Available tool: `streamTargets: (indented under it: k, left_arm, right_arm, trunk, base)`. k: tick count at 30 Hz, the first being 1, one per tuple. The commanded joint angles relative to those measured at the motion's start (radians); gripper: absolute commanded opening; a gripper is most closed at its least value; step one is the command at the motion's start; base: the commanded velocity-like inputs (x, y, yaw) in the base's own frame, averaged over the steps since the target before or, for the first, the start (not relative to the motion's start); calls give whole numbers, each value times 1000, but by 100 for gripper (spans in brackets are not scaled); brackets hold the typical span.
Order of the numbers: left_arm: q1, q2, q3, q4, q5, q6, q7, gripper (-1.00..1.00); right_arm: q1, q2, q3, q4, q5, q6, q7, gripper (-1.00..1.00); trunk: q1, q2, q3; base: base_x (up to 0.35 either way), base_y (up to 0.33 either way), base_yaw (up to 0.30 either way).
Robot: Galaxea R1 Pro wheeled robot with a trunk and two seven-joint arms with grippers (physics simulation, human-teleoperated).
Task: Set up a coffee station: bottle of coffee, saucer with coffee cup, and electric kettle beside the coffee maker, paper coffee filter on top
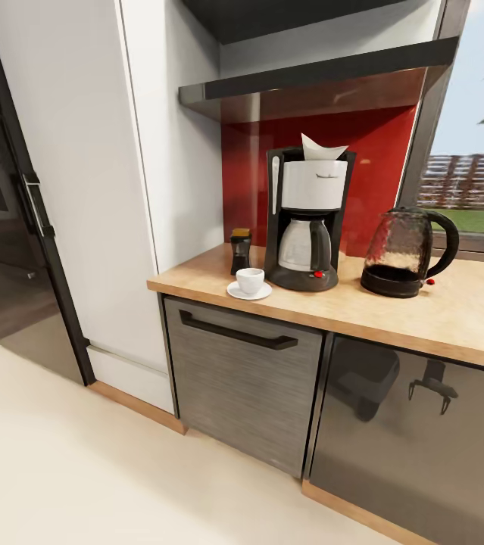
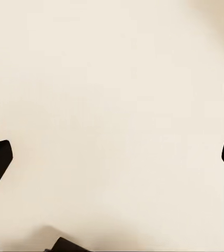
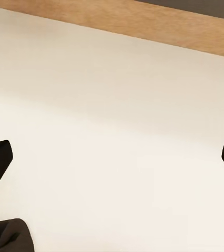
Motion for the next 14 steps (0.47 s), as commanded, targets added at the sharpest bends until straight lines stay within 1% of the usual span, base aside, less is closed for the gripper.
streamTargets:
  k: [1,4,14]
  left_arm:
    - [-1,-8,-8,1,11,-3,-5,100]
    - [-1,-17,-7,1,11,-3,-5,100]
    - [-1,-22,-7,1,11,-3,-5,100]
  right_arm:
    - [-1,1,-8,-1,11,-5,6,100]
    - [-1,1,-8,-1,11,-5,7,100]
    - [-1,1,-8,-1,11,-5,12,100]
  trunk:
    - [0,0,-1]
    - [0,0,-1]
    - [0,0,-1]
  base:
    - [0,0,0]
    - [0,0,0]
    - [0,0,0]
